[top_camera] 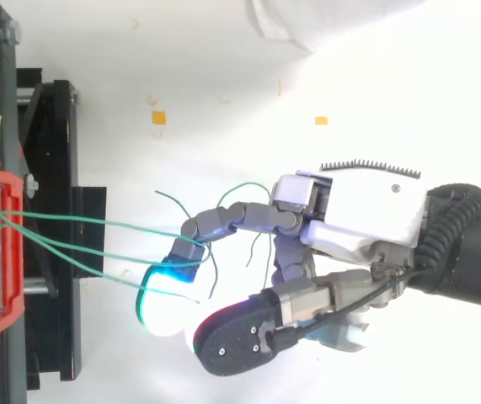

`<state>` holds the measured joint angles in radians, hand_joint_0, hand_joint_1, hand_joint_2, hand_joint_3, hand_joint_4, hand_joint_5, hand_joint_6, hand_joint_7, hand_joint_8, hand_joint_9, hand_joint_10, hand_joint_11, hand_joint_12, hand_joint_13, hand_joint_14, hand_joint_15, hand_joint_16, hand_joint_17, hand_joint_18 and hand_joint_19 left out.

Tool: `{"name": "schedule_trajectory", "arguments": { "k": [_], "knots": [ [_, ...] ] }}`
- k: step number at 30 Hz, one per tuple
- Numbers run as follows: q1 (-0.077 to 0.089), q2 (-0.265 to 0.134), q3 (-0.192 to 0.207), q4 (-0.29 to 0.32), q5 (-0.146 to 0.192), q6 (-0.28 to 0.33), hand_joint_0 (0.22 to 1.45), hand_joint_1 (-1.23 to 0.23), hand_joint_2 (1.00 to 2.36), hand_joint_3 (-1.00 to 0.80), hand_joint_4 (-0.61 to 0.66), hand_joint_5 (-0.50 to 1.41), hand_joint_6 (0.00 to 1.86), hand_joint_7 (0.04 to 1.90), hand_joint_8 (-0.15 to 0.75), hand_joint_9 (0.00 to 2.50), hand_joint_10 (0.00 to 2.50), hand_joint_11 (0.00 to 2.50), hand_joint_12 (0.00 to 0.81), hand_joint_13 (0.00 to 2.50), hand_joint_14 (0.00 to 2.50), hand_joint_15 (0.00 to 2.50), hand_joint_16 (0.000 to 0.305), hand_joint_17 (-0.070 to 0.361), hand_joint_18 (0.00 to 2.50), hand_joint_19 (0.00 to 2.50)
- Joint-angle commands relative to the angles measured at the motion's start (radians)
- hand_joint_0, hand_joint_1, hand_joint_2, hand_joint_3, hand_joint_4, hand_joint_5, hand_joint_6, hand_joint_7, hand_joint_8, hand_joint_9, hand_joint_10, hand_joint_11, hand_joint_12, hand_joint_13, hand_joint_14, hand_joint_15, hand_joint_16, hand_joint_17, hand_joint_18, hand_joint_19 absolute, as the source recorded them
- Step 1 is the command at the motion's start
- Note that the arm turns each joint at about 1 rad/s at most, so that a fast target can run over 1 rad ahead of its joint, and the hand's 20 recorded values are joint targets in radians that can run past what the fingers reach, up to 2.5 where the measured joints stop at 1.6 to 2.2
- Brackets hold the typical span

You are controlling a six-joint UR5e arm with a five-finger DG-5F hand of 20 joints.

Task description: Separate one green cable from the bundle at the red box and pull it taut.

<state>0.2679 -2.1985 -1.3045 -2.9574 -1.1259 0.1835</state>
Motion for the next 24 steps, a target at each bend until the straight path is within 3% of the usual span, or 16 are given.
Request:
{"name": "schedule_trajectory", "arguments": {
  "k": [1, 2, 4, 7, 13, 16, 21, 24],
  "knots": [
    [0.007, -0.001, 0.001, 0.017, 0.031, -0.024, 0.46, -0.57, 1.0, -0.5, 0.27, 0.02, 0.5, 0.87, 0.268, 2.0, 0.03, 1.02, 0.388, 2.0, 0.02, 1.37, 0.075, 0.169, 2.22, 0.85],
    [0.007, -0.001, 0.001, 0.024, 0.044, -0.035, 0.46, -0.57, 1.0, -0.5, 0.27, 0.01, 0.5, 0.87, 0.272, 2.0, 0.03, 1.03, 0.396, 2.0, 0.02, 1.37, 0.075, 0.169, 2.22, 0.85],
    [0.011, 0.0, -0.001, 0.047, 0.107, -0.081, 0.45, -0.56, 1.0, -0.5, 0.27, 0.01, 0.5, 0.85, 0.278, 1.96, 0.03, 1.0, 0.404, 1.97, 0.02, 1.33, 0.077, 0.172, 2.21, 0.84],
    [0.013, 0.0, 0.001, 0.07, 0.149, -0.118, 0.42, -0.55, 1.0, -0.5, 0.28, 0.0, 0.5, 0.83, 0.288, 1.92, 0.03, 0.97, 0.421, 1.93, 0.02, 1.28, 0.08, 0.18, 2.18, 0.82],
    [0.013, 0.0, 0.001, 0.107, 0.164, -0.13, 0.4, -0.53, 1.0, -0.5, 0.28, -0.02, 0.5, 0.81, 0.294, 1.82, 0.02, 0.92, 0.445, 1.85, 0.02, 1.2, 0.082, 0.185, 2.12, 0.79],
    [0.014, -0.001, 0.001, 0.126, 0.187, -0.144, 0.4, -0.53, 1.0, -0.5, 0.29, -0.02, 0.5, 0.81, 0.305, 1.81, 0.02, 0.91, 0.455, 1.84, 0.02, 1.18, 0.083, 0.186, 2.1, 0.78],
    [0.014, -0.001, -0.001, 0.127, 0.222, -0.161, 0.41, -0.54, 1.0, -0.5, 0.29, -0.02, 0.5, 0.8, 0.299, 1.8, 0.02, 0.91, 0.449, 1.83, 0.02, 1.18, 0.082, 0.184, 2.08, 0.79],
    [0.014, -0.001, -0.001, 0.127, 0.224, -0.161, 0.41, -0.54, 1.0, -0.5, 0.29, -0.02, 0.5, 0.81, 0.299, 1.8, 0.02, 0.91, 0.451, 1.83, 0.02, 1.17, 0.081, 0.182, 2.07, 0.79]
  ]
}}
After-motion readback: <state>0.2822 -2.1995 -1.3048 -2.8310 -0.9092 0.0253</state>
